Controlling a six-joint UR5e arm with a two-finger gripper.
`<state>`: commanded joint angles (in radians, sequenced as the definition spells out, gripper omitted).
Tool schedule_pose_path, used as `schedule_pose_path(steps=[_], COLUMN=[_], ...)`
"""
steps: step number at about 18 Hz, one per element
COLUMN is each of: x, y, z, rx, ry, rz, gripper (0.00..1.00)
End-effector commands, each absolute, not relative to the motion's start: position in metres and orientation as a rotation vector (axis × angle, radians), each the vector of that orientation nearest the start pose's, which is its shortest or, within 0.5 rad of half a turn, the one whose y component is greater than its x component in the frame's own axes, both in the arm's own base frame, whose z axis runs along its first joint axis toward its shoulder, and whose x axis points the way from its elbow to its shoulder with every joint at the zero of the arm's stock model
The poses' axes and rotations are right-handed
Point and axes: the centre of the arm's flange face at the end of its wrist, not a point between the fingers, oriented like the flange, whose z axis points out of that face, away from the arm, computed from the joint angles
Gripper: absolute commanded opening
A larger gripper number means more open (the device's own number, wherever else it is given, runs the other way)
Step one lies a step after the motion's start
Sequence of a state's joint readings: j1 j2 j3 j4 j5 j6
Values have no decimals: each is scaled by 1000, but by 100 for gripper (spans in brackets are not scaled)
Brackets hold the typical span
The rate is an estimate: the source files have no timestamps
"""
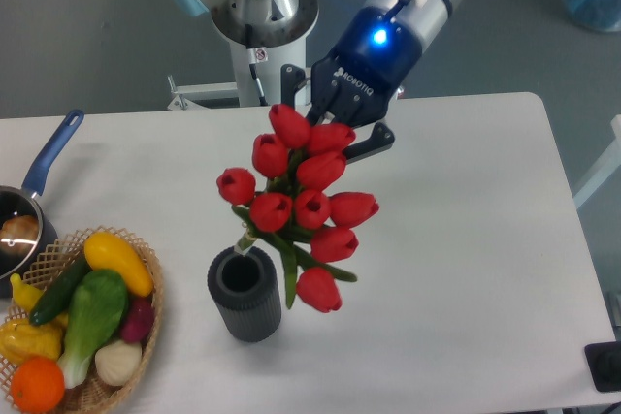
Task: Pick up the flowers from the vase
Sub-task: 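Carry the held tulips up and away from the vase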
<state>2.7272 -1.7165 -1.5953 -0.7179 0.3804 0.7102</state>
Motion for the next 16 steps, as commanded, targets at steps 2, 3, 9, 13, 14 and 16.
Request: schedule_pose_path(steps=[2, 3, 9, 13, 14, 16], x=[-437, -455, -535, -558, -560, -563], y=[406, 390, 308, 288, 286, 284], z=[546, 542, 498, 458, 455, 455], rx=[-1874, -1877, -1902, -2068, -2100, -2168], ry=[-23, -48, -52, -52, -53, -38], rz=[-170, -135, 75, 210, 232, 298], gripper=[0, 0, 0, 0, 0, 0])
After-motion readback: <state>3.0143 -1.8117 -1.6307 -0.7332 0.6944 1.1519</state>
